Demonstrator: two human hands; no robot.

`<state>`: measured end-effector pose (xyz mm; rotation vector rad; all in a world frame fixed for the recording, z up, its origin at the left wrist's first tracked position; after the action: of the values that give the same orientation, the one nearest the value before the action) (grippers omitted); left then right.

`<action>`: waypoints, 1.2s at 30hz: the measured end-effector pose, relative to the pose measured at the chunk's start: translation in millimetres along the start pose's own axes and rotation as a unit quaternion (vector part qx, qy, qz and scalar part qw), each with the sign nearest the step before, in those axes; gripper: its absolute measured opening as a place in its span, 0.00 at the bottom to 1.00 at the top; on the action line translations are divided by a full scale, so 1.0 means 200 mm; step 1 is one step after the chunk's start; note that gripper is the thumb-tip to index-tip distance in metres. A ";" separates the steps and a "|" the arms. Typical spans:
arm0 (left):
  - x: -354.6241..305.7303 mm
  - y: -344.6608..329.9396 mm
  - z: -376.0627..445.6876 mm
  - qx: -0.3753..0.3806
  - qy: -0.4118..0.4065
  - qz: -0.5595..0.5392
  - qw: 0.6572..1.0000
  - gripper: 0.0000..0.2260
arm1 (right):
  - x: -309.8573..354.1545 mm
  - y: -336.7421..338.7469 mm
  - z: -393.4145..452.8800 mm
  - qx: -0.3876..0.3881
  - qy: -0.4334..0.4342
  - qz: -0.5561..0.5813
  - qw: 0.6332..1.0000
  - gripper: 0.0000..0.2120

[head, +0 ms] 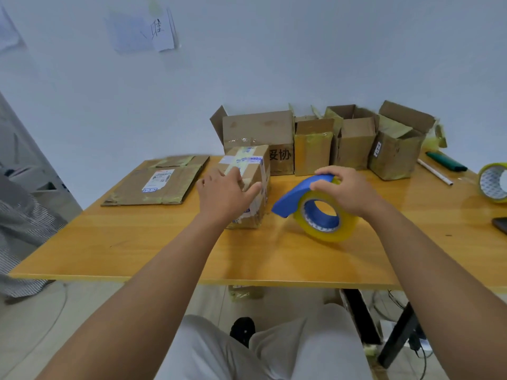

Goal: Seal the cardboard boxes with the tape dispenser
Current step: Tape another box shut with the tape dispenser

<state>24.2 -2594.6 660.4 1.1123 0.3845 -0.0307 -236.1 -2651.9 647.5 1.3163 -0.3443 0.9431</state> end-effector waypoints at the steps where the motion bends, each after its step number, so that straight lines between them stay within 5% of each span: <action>1: 0.00 -0.01 0.00 -0.007 0.000 0.007 1.000 0.25 | -0.03 0.03 -0.01 -0.036 -0.008 0.016 0.999 0.15; 8: -0.02 -0.04 -0.01 -0.039 -0.016 0.013 0.999 0.16 | -0.05 -0.08 -0.08 -0.160 -0.043 0.108 0.980 0.22; 16: 0.01 -0.06 -0.04 -0.054 -0.026 -0.003 0.998 0.21 | 0.03 -0.33 -0.16 -0.247 -0.080 0.122 0.958 0.29; 36: 0.04 -0.08 -0.11 -0.107 -0.081 0.062 0.989 0.23 | 0.03 -0.36 -0.18 -0.267 -0.067 0.068 0.959 0.29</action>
<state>23.0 -2581.6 636.0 0.9116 0.1673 0.0302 -188.4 -2612.9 593.7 0.8660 -0.7480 0.7996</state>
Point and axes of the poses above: each hand's wrist, its own z-axis towards the middle knuckle, its own y-axis out of the back of the hand, x = y × z, the point moved 3 cm from there along z, towards the middle knuckle, and after that the axes turned 6 degrees about -z, right-handed, at the moved point
